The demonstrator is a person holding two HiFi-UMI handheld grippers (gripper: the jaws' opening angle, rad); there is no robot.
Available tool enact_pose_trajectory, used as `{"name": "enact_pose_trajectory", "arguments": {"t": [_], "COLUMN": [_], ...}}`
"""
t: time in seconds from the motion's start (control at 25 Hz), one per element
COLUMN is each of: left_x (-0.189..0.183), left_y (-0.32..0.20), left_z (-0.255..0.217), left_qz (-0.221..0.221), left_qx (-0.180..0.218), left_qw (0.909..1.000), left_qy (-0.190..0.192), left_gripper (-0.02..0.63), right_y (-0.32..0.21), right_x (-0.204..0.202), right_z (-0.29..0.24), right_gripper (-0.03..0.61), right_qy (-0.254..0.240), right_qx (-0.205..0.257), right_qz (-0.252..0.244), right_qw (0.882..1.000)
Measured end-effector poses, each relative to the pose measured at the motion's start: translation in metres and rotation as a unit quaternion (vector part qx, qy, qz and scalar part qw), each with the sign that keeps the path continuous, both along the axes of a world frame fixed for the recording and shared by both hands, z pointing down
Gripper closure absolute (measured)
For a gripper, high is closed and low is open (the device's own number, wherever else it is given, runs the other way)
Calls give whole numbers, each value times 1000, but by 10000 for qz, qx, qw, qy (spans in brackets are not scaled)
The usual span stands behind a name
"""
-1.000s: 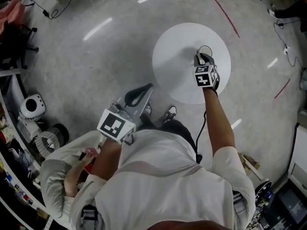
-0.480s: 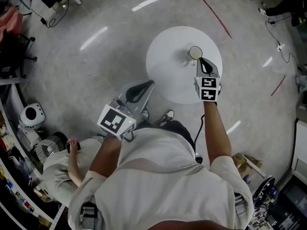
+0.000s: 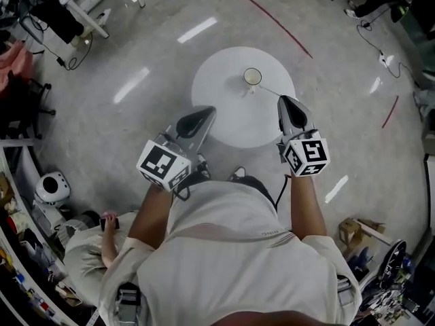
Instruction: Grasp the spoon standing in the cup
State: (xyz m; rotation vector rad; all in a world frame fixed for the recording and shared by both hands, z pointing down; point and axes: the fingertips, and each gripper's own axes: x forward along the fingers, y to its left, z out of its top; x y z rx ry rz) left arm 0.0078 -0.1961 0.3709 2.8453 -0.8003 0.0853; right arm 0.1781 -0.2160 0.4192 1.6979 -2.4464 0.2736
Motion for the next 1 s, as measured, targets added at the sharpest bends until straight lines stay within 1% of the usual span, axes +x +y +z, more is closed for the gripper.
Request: {"name": "enact_pose_trajectory", "arguments": {"t": [0.2, 0.32, 0.4, 0.64, 1.0], "left_x": [22, 30, 35, 48, 35], "left_y": [15, 22, 26, 34, 38], "left_z": [-26, -37, -43, -56, -62], "left_qz": [49, 114, 138, 165, 37], "left_qx": [324, 452, 510, 657, 690], "left_qw": [9995, 9989, 9986, 9977, 9976], "left_qy": [19, 41, 47, 61, 101], "left_gripper": [612, 612, 612, 612, 612], "right_y": [53, 70, 78, 86, 84], "right_x": [12, 18, 23, 38, 29], "right_z": [-48, -75, -89, -105, -117], "right_gripper": [568, 568, 568, 568, 566], "right_qy": [-244, -261, -275, -320, -332], "right_qx": [549, 880, 1009, 1149, 1251], "right_qz": [-69, -97, -76, -63, -146], "right_qw": [9982, 9957, 9945, 9928, 9915]}}
